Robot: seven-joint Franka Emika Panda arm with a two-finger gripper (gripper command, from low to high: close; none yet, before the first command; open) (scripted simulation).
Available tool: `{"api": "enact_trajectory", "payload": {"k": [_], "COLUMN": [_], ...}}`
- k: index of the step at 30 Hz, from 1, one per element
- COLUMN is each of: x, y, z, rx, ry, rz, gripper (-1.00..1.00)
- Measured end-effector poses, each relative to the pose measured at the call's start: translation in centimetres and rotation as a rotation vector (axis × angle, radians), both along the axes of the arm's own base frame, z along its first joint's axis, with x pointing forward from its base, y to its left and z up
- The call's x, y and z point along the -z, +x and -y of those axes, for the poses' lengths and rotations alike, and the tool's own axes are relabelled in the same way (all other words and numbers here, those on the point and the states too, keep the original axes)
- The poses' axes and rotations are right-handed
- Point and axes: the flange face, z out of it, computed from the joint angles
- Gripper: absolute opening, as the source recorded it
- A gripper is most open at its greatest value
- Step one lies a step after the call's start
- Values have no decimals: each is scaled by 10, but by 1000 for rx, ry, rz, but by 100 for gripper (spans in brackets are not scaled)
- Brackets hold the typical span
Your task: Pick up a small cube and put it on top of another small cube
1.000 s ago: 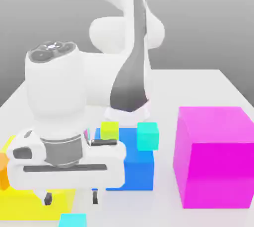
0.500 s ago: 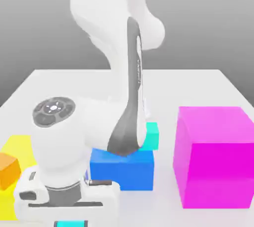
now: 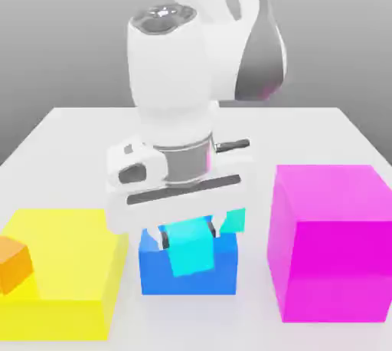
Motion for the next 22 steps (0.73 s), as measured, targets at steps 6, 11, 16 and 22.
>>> {"api": "enact_trajectory", "payload": {"k": [6, 11, 16, 22], "x": [-29, -43, -25, 15], "y": [-52, -98, -124, -126], "z": [-32, -51, -59, -59], "rx": [-110, -198, -247, -249], "ry": [-13, -46, -76, -79], "rz": [6, 14, 20, 20], "gripper": [-100, -100, -100, 100]}}
